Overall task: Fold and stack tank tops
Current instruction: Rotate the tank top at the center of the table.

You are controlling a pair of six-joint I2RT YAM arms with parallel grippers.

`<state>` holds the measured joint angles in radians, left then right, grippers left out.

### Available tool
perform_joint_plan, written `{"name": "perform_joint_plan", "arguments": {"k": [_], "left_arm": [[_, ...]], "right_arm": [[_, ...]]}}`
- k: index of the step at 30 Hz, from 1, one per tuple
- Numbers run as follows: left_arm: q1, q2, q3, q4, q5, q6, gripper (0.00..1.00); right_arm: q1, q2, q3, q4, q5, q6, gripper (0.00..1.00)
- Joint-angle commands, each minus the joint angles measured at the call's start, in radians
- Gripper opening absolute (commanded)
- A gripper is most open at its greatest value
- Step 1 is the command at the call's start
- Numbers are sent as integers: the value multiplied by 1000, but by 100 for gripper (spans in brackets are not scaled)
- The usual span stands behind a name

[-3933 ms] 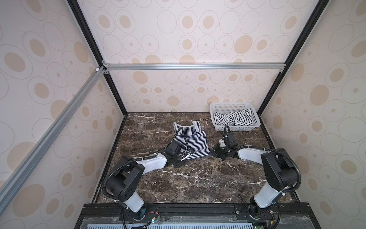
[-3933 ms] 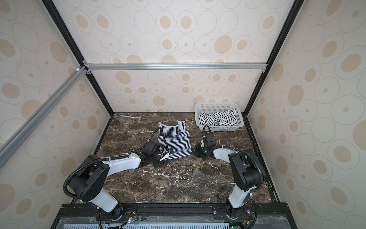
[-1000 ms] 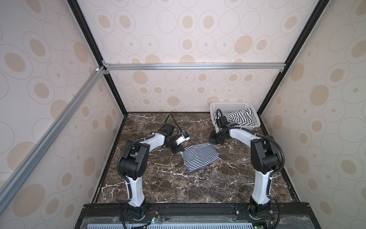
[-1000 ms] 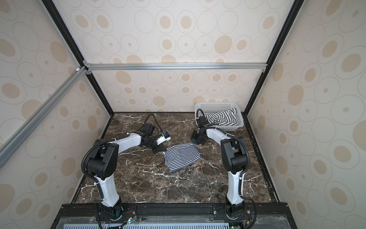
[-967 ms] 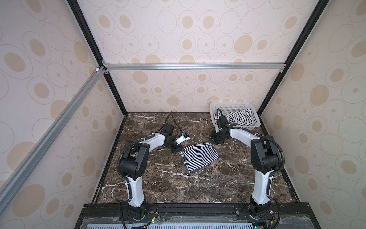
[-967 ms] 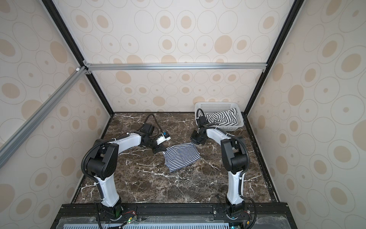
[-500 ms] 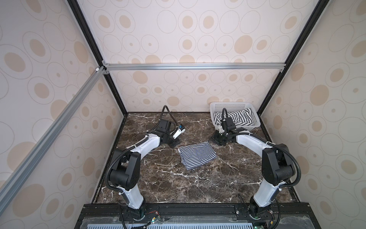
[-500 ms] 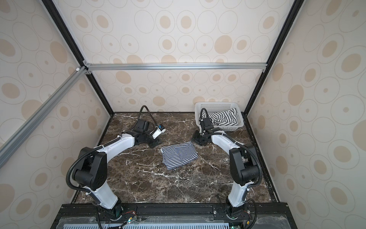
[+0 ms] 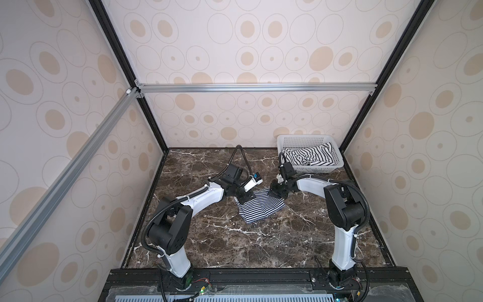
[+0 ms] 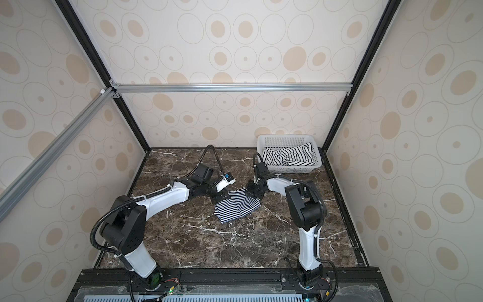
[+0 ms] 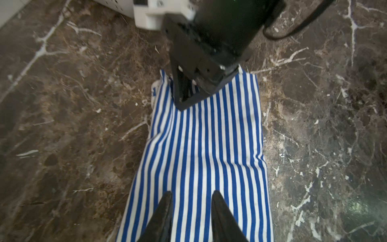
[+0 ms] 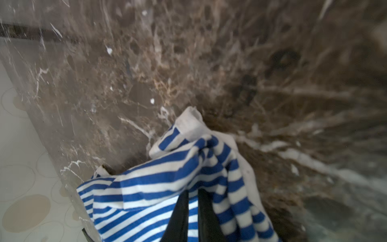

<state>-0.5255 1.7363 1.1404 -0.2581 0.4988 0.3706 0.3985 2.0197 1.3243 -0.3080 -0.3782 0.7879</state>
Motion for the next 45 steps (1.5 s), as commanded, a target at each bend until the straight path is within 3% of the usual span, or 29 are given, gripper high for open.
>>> {"name": "perform_joint_plan", "arguments": {"k": [1,18,28,31,37,41,45], "left_arm": [[5,22,-36,-6,-15,34,30],[24,46,-177,59,-376,77,20],[200,34,-157,87,-508,167,24],[236,11,-91,49,-470,150,26],[233,-63,15,-88,-269,113,32],[231,-107,-15,-112,-187,115,32],[232,-126,-113,-56,-227,131,32]], "right_arm": [[5,32,46,-2,8,14,13],[-1,98,142,-70,48,16,15],[61,-33,69,-120,76,43,24],[104,-108,22,-102,102,69,27],[138,-242,-77,-23,110,126,29],[218,-237,-75,-7,95,132,27],[266,-205,-92,56,82,154,25]]}}
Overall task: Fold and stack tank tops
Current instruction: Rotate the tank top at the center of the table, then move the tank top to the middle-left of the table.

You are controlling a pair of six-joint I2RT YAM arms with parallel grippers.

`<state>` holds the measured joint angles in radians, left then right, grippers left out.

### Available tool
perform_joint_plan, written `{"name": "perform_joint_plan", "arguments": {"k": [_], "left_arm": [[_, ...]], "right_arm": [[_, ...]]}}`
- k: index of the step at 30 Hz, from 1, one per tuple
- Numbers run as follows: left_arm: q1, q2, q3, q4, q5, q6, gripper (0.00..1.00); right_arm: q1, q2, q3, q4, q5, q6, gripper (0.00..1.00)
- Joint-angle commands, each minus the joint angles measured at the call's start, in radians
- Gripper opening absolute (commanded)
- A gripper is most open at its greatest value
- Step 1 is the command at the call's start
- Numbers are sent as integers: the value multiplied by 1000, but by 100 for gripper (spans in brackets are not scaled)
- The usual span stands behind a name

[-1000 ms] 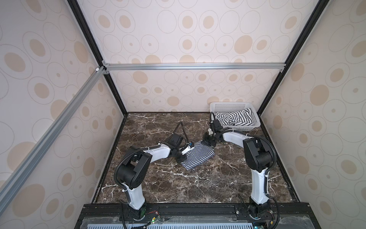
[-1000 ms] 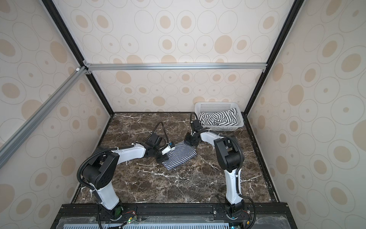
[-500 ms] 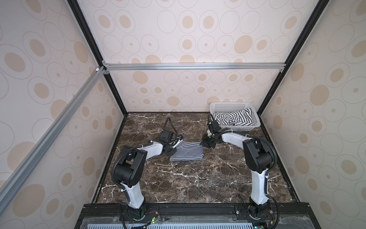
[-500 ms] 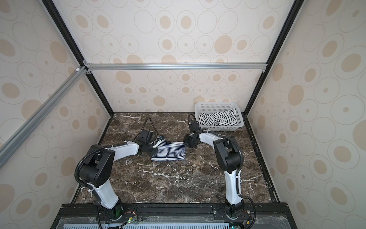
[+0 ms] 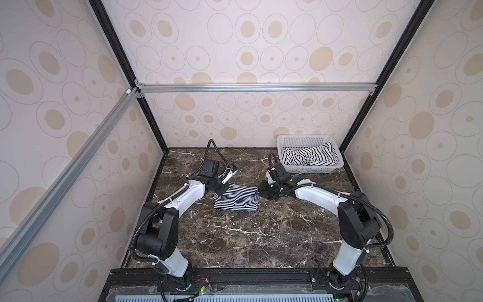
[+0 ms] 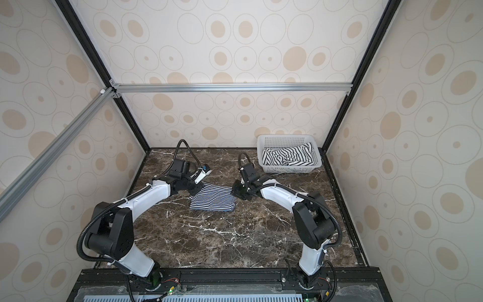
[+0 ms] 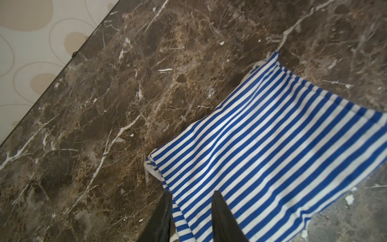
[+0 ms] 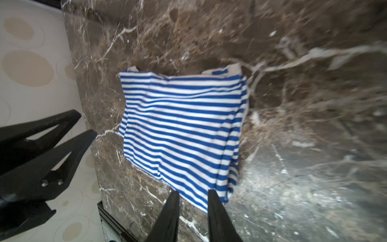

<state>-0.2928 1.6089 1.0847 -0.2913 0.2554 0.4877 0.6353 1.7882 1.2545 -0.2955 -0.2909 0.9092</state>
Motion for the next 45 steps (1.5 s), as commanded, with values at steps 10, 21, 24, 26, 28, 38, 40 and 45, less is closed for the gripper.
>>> {"name": "perform_joint_plan", "arguments": {"k": [10,21,24,26,28,38,40,45], "left_arm": [[8,32,-233,110,-25,46,31],[50,71,-300,146,-115,54,30],[81,65,-304,135,-119,60,29],[101,56,-302,118,-118,63,29],[123,43,-306,106,-116,70,29],[240,39,-324,93,-139,109,29],[271,50,-319,92,-156,123,29],[409,100,-279,51,-150,151,29]], "right_arm": [[49,116,-134,212,-55,95,21],[35,115,-264,235,-45,94,21],[35,86,-275,229,-47,86,22],[36,68,-277,212,-40,79,22],[37,56,-274,215,-52,71,22],[67,-8,-184,217,-78,7,31],[67,-19,-176,192,-53,2,31],[66,-38,-186,173,-28,-5,32]]}}
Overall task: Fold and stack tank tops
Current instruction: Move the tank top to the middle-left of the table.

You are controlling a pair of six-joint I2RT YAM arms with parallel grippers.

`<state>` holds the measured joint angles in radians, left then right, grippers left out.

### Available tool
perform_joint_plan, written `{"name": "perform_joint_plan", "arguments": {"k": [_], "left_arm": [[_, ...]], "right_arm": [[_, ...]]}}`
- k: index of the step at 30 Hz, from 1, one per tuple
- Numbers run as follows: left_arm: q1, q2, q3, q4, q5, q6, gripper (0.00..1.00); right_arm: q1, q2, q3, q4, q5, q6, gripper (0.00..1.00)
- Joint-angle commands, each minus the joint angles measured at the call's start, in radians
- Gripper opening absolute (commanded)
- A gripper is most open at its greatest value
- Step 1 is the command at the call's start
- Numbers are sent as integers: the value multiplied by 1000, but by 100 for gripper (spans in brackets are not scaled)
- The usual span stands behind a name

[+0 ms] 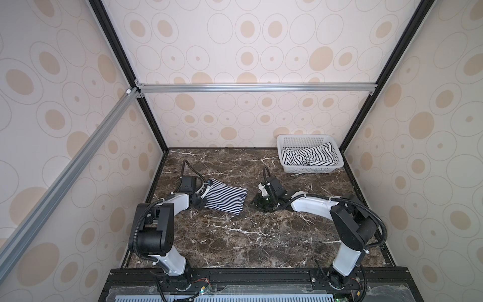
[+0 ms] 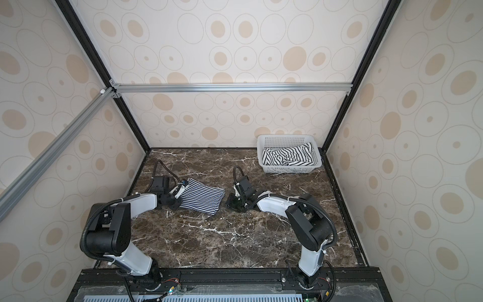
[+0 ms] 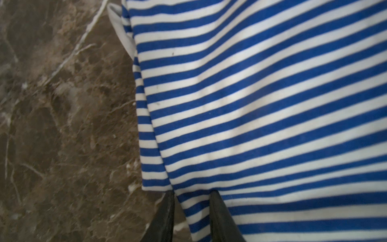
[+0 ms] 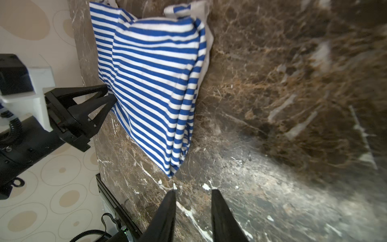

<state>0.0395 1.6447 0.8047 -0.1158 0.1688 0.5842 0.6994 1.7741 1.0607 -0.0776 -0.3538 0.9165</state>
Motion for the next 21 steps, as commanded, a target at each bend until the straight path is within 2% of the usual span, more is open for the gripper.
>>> {"name": "perform_joint_plan", "arguments": {"k": [1,7,11,14,17,21], "left_arm": [[110,73,11,-137,-61,66,29],[303,82,55,-166,-73,161,29],[389,75,115,-211,-58,192,29],[405,28,161,-264,-26,183,30],[404,-62,198,-321,64,150,32],[359,-153,244,-370,164,84,37]], "right_arm": [[1,-26,5,-49,38,-14,32],[-14,-61,-31,-60,48,-15,32],[-24,-98,-52,-67,63,-18,32],[-28,-118,-62,-65,69,-24,32],[-29,-129,-61,-70,68,-32,32],[-28,-142,-70,-67,73,-36,33]]}}
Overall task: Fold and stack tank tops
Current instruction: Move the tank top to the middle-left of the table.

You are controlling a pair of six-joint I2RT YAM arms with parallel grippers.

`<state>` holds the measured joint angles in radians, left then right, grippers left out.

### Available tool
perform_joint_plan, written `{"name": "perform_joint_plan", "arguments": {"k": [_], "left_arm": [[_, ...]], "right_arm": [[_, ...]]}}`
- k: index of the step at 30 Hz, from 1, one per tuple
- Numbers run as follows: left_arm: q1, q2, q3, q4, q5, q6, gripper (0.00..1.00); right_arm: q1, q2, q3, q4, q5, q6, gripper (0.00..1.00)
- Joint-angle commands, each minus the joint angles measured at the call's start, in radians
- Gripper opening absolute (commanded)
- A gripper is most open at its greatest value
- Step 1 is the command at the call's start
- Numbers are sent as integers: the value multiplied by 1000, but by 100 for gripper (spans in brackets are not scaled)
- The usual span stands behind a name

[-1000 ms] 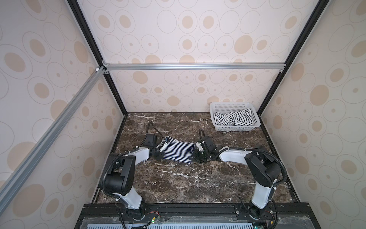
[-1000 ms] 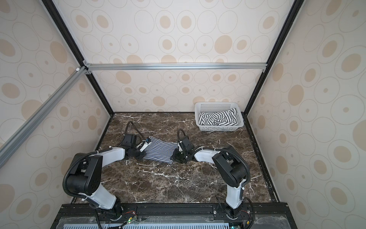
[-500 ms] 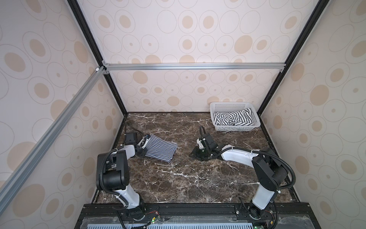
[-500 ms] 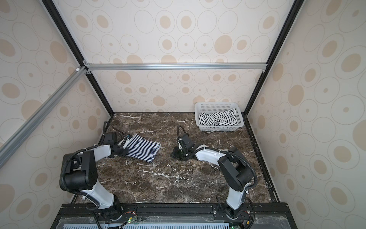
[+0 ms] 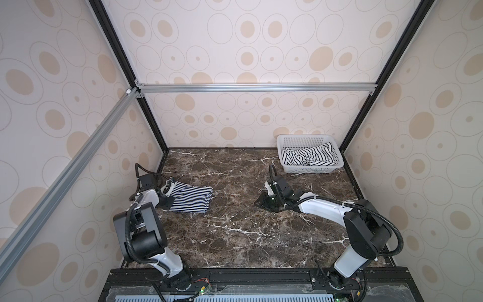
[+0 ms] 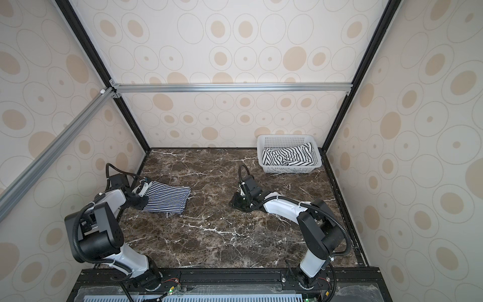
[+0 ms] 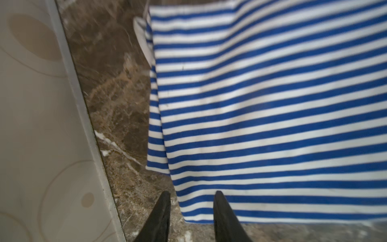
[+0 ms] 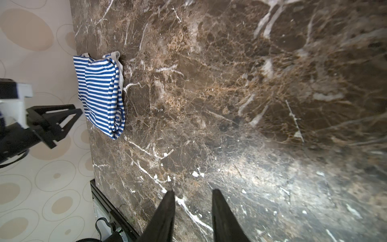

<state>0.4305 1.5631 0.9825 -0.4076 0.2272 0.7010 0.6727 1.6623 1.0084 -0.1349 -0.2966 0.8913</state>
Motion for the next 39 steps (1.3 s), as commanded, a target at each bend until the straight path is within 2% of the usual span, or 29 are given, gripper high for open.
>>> {"name": "perform_joint_plan", "arguments": {"k": [1,5,10,14,16,22,29,39], "left_arm": [[-63,-87,66,-80,114,-48,36],[-231,-102,29,-56,120,-102,37],[-421,-22,10,8,104,-172,37],[-522,84,26,57,74,-200,36],[-543,134,42,74,61,-215,36],[-551,256,80,90,-45,-238,33],[-509,221,14,132,-143,-218,32],[-384,184,0,89,-135,-136,32]], "right_arm": [[-2,-30,-20,-7,17,-9,33],[-3,-24,-17,-12,14,-11,33],[-4,-46,-5,-52,35,-27,33],[-8,-66,-16,-68,47,-28,33],[-9,-72,-22,-73,48,-26,33],[-13,-102,-46,-85,61,-22,33],[-22,-111,-46,-98,67,-24,33],[-22,-69,-31,-59,36,-9,33]]}}
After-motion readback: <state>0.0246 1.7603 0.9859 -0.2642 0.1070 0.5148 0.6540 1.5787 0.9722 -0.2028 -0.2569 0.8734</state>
